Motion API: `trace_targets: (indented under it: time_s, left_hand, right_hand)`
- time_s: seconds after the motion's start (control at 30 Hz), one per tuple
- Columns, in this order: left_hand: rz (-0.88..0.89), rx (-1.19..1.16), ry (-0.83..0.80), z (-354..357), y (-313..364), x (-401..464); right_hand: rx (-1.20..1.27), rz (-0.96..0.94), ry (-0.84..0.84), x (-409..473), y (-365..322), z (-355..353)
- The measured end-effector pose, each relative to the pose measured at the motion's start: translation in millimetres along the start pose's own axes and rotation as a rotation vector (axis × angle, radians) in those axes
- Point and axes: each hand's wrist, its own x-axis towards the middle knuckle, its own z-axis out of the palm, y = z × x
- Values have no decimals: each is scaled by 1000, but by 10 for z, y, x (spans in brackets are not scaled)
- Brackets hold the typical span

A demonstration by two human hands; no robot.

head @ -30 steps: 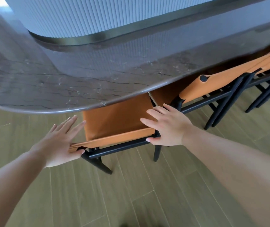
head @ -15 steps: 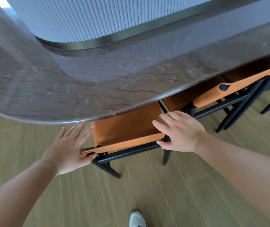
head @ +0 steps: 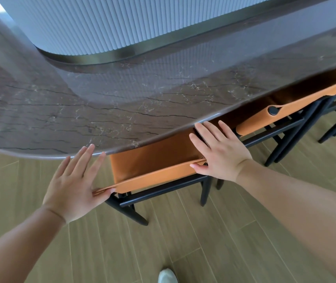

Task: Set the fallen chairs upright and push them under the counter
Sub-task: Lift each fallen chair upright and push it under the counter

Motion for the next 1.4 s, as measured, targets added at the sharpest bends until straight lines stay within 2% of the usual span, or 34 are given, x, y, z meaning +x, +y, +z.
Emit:
trace_targets:
  time_s: [0.23, 0.6, 0.87, 1.1, 1.4]
  left_hand:
    - [40, 86, 81, -71, -135, 221]
    - [3, 143, 10, -139, -506, 385]
    - [-91, 93, -131, -111, -636, 307]
    - [-87, 12, -87, -28, -413, 338]
    - [-30, 67, 31, 55, -265, 314]
  right_hand:
    - [-37, 10, -71, 253, 81, -129]
    - [-40, 27, -111, 536, -67, -152]
    - [-15, -34, -51, 521, -268, -96]
    - [-59, -39, -9, 498, -19, 44]
    - [-48, -65, 136, 441, 130, 167]
